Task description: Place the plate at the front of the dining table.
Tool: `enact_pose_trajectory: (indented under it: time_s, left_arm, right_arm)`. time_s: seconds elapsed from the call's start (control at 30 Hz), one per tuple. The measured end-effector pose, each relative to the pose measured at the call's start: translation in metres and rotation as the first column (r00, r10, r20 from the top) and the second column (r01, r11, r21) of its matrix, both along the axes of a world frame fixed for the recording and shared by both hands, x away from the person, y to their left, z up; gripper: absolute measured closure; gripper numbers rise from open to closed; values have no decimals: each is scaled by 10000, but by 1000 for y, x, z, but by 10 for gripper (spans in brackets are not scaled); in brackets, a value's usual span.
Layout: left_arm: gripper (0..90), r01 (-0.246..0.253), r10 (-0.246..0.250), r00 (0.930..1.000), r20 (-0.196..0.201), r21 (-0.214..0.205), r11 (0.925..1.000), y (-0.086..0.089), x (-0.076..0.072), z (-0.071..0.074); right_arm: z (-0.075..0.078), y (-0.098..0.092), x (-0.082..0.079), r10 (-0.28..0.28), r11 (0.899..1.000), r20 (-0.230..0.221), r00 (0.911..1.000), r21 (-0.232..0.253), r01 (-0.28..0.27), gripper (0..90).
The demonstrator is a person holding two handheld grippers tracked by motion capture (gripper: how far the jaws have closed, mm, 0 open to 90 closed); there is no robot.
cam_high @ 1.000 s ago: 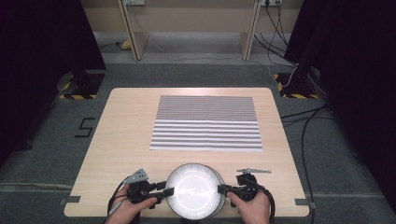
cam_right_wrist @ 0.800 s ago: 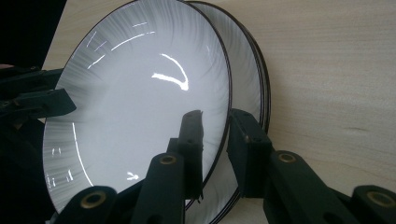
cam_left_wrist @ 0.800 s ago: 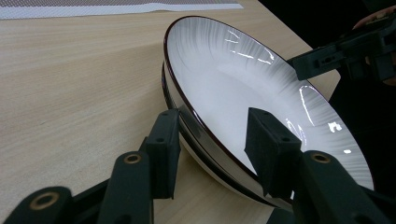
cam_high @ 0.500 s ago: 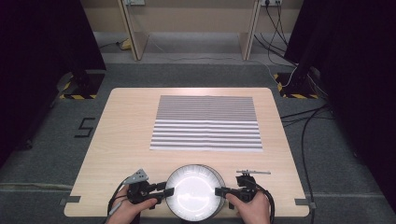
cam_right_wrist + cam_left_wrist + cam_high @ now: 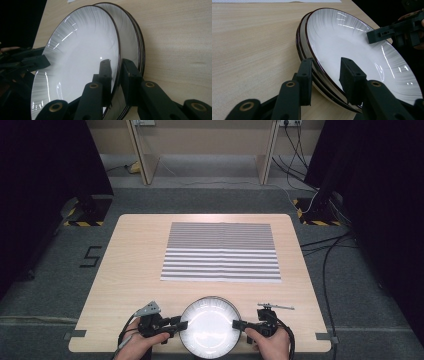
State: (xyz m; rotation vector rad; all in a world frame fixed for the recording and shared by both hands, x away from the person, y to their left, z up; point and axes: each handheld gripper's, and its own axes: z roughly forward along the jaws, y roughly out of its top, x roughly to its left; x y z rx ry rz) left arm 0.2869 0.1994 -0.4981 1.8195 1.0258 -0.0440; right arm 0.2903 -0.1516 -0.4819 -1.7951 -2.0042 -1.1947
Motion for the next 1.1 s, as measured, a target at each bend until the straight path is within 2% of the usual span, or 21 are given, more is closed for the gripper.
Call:
enact_pose_trajectory:
  time_s: [0.07, 0.23, 0.37, 0.43, 0.6, 0.67, 0.7, 0.8, 0.97, 1.0, 1.1]
  left_arm:
    - [646, -87, 87, 10000, 6, -15, 10000, -1, 3, 0]
    - [677, -222, 222, 9997, -79, -46, 9997, -2, 12, -1]
    - [706, -193, 192, 9998, 107, 59, 9998, -4, 18, -1]
    - [709, -331, 329, 9993, 172, 74, 9994, -7, 20, -1]
    - [680, -373, 366, 9987, 358, 190, 9991, -11, 20, -3]
    - [691, -285, 269, 9986, 463, 357, 9990, -12, 21, -2]
    - [714, -202, 146, 9969, 771, 717, 9972, -13, 20, 1]
    - [727, -141, 78, 9974, 711, 879, 9960, -14, 20, 3]
    - [729, -235, 202, 9986, 495, 679, 9974, -14, 22, 1]
    - [727, -253, 217, 9983, 533, 678, 9974, -14, 22, 1]
    - [727, -243, 191, 9973, 715, 729, 9970, -15, 21, 1]
  right_arm:
    - [0, 1, 2, 132, 9998, 204, 9997, -168, -128, 803]
    - [-2, 1, 6, -145, 9998, 656, 9977, -100, 152, 821]
    - [-3, 0, 6, -396, 9991, 1076, 9934, 222, 374, 833]
    - [-4, 0, 6, -485, 9984, 1286, 9905, 348, 444, 840]
    - [-4, -1, 5, -539, 9977, 1395, 9888, 476, 476, 843]
    - [-4, -1, 4, -531, 9977, 1413, 9886, 503, 464, 840]
    - [-4, -1, 4, -538, 9977, 1418, 9884, 486, 474, 837]
    - [-6, 0, 4, -526, 9979, 1366, 9892, 437, 470, 838]
    - [-7, -1, 5, -401, 9984, 1200, 9920, 448, 349, 816]
    - [-9, -1, 6, -322, 9982, 1010, 9944, 526, 270, 799]
    - [-10, -4, 7, -220, 9974, 925, 9955, 697, 156, 790]
